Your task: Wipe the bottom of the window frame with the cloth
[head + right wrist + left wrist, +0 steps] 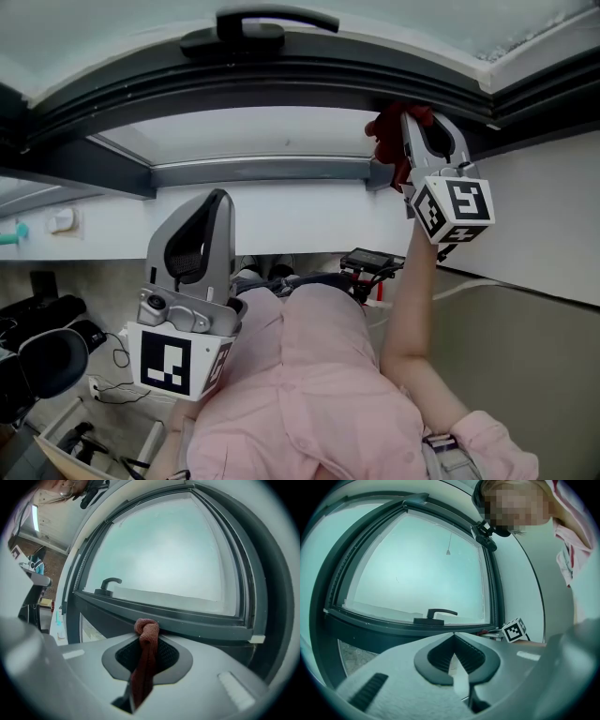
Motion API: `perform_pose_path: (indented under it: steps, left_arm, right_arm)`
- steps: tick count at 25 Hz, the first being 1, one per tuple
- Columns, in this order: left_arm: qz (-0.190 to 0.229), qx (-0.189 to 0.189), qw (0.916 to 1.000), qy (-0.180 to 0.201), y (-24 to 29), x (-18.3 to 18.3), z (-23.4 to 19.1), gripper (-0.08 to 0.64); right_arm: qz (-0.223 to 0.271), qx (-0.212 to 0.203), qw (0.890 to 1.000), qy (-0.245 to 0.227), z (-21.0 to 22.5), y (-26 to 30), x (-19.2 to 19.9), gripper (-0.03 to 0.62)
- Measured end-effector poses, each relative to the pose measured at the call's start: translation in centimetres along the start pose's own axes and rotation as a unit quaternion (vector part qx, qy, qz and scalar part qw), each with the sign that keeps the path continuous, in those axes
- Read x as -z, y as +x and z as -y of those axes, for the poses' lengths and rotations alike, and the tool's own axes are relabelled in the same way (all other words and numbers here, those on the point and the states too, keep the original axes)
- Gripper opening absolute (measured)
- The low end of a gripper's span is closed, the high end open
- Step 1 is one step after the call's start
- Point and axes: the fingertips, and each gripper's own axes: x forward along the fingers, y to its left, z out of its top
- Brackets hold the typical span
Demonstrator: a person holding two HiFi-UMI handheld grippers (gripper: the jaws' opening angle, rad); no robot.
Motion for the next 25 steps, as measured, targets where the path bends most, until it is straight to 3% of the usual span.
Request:
perform_pose_path:
  steps: [11, 25]
  left_arm:
    - [0.001, 0.006, 1.0000, -0.002, -0.3, -0.3, -0.9, 0.000]
    - [0.002, 0.002, 1.0000, 0.000, -0.3, -0.4, -1.2, 0.000]
  right_arm:
    - [-0.009, 0.048, 0.999, 0.012, 2.1, -0.8, 0.4, 0.052]
    - [-0.007, 0.052, 0.999, 0.015, 2.4, -0.8, 0.4, 0.052]
